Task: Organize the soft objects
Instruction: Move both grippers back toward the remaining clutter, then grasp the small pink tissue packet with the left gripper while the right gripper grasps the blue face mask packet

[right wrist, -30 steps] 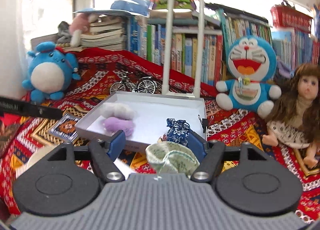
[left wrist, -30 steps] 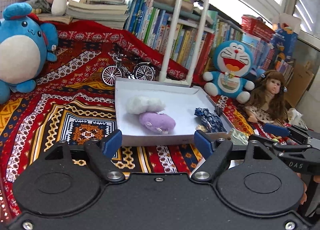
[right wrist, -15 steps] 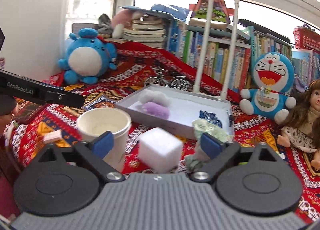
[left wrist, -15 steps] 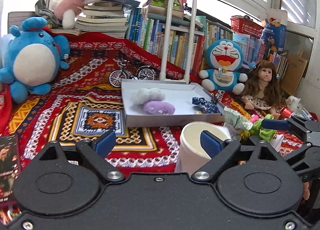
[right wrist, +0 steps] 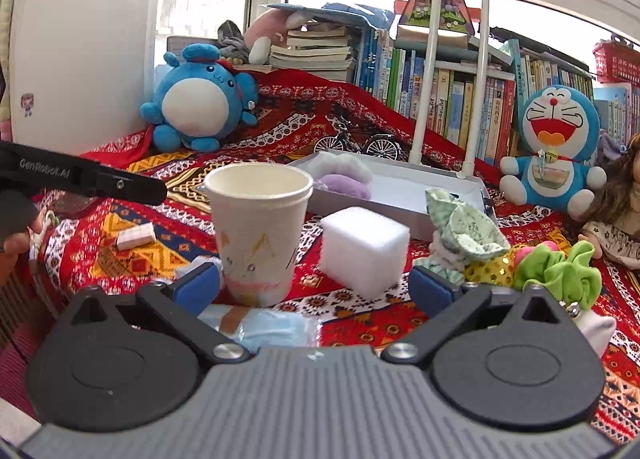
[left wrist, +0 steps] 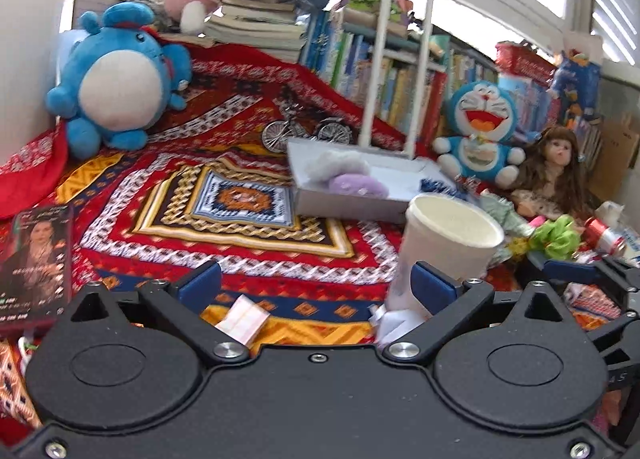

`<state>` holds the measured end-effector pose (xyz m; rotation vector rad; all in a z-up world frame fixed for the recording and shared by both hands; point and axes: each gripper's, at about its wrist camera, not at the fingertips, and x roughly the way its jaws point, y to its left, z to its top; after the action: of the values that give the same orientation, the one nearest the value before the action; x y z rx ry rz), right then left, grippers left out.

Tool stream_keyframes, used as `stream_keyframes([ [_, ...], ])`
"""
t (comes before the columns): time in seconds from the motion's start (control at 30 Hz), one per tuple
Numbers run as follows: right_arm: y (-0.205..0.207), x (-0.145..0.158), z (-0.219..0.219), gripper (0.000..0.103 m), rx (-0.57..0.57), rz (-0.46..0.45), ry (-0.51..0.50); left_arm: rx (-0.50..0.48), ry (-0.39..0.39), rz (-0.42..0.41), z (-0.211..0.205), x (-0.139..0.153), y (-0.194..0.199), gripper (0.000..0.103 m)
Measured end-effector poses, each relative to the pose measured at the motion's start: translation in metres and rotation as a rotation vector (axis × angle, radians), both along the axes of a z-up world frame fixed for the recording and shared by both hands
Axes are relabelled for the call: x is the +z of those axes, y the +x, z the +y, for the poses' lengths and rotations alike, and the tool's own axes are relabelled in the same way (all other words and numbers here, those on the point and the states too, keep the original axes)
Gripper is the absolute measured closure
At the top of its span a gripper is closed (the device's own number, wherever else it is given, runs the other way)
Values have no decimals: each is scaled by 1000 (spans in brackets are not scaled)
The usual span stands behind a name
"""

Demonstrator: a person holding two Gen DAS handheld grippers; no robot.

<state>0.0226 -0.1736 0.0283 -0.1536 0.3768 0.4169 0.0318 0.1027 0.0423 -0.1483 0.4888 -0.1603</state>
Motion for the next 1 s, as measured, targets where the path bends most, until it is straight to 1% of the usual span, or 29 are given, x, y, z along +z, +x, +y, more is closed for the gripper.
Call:
stream_keyframes([
  [0.17, -1, -10, 6, 0, -16, 15, 4, 40, 28, 16, 5, -13, -2, 2],
  [0.33, -1, -18, 12, 0, -10, 51, 2, 78, 7, 57, 13, -27, 1, 2],
  [0.43, -2, -22, 15, 0, 2, 64, -2, 93, 8, 68, 17, -33, 1, 2],
  [0.67, -2, -27, 24, 0, 18, 74, -10, 104, 44, 67, 18, -40, 5, 2],
  [0.8, 1, -28, 26, 0, 14, 80, -14, 118, 45, 88, 20, -45, 11, 6],
  [1.0, 4, -30, 27, 0, 9, 95, -8, 111, 61, 83, 19, -47, 14, 8],
])
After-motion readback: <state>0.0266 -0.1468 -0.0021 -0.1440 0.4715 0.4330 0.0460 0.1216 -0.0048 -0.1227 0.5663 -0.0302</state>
